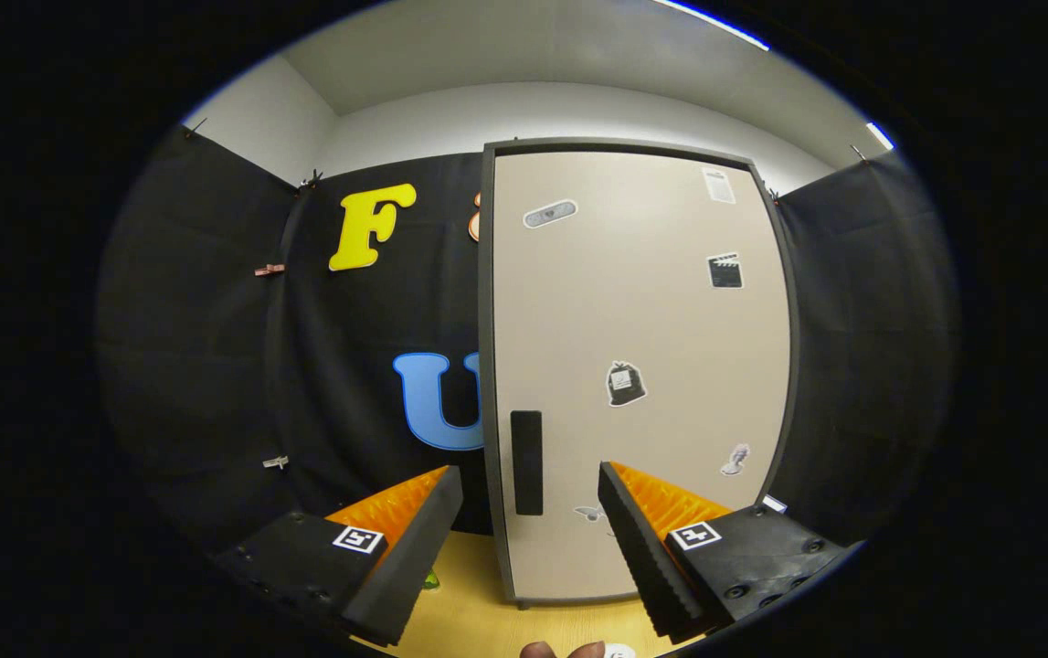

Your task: Open the shoe cabinet door, grab the shoes and put them into the shoe cabinet, then close the shoe cabinet door.

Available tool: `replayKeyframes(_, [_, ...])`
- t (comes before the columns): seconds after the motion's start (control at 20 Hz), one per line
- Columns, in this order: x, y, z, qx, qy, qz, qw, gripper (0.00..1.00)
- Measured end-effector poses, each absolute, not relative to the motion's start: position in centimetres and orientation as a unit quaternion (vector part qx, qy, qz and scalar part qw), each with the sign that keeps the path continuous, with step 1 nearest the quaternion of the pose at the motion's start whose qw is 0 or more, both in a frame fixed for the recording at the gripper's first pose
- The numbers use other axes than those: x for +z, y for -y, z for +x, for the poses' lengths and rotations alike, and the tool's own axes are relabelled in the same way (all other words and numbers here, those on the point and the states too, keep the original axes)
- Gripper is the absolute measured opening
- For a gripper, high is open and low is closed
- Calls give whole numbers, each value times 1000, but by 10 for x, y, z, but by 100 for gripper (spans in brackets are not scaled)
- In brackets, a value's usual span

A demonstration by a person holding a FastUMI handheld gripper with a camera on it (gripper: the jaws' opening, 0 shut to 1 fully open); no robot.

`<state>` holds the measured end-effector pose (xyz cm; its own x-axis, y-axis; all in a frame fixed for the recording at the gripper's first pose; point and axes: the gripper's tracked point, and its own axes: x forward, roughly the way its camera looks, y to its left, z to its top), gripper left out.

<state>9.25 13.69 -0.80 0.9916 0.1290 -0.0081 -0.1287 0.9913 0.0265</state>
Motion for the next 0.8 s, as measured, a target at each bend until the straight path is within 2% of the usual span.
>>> replayKeyframes(0.5, [-62, -149, 191, 32, -34, 2, 999, 97])
replayKeyframes(0.6, [-67, -145, 207, 21, -31, -7, 999, 92])
replayKeyframes(0.65, [-71, -144, 214, 20, -34, -5, 999, 84])
replayKeyframes(0.8, [-70, -141, 224, 4, -24, 16, 1000, 68])
